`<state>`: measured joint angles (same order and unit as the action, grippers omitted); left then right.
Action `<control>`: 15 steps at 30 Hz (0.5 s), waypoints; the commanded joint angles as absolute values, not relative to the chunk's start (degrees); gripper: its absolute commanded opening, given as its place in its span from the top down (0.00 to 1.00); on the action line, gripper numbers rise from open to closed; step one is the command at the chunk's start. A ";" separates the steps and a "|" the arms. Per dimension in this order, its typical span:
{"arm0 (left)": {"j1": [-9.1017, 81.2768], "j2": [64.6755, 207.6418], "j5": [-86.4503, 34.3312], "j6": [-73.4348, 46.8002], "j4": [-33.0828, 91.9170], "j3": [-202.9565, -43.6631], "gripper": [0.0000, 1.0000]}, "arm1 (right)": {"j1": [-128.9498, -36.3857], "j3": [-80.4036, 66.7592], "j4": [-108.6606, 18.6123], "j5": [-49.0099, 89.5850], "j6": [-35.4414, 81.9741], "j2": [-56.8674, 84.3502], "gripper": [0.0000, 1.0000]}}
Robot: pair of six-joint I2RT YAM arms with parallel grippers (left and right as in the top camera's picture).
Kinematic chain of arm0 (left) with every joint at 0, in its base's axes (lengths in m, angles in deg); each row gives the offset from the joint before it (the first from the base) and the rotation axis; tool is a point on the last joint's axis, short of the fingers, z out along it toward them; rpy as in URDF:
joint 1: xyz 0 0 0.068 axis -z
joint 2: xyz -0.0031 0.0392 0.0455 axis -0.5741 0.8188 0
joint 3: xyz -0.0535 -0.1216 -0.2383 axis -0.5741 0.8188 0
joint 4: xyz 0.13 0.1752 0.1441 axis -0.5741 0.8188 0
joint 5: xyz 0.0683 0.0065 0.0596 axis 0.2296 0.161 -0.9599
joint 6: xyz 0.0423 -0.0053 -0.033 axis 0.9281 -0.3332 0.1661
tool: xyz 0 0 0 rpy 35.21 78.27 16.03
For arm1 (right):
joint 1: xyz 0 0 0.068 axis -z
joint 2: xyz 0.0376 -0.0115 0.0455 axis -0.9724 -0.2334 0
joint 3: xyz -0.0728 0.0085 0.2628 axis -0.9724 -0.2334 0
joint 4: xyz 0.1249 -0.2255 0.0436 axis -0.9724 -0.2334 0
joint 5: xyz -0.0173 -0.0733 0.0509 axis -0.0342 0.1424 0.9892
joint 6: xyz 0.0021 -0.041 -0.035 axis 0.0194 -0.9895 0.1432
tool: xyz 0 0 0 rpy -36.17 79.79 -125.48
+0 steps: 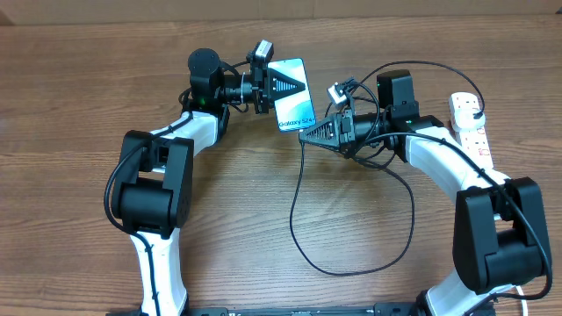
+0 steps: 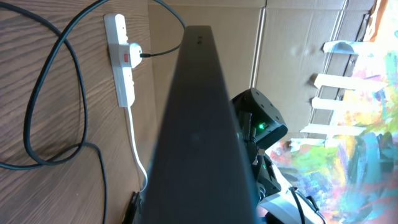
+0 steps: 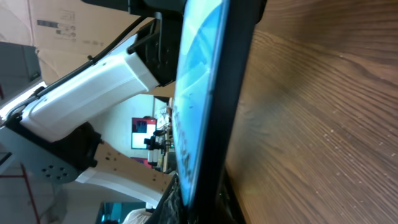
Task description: Plug charger to phone and switch on socket
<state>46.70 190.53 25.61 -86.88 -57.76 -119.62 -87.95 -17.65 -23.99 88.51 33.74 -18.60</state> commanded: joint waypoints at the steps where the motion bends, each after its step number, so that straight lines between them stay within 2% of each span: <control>1: 48.36 189.87 28.34 -86.33 -58.22 -120.21 0.95 | -87.51 -16.60 -23.11 91.07 32.95 -17.50 0.96; 15: 48.34 189.87 26.88 -86.42 -58.22 -120.21 0.96 | -88.38 -16.63 -23.66 90.31 32.91 -17.50 0.96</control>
<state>47.07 190.53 25.41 -86.85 -57.72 -119.62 -88.14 -17.65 -23.90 90.85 33.50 -18.60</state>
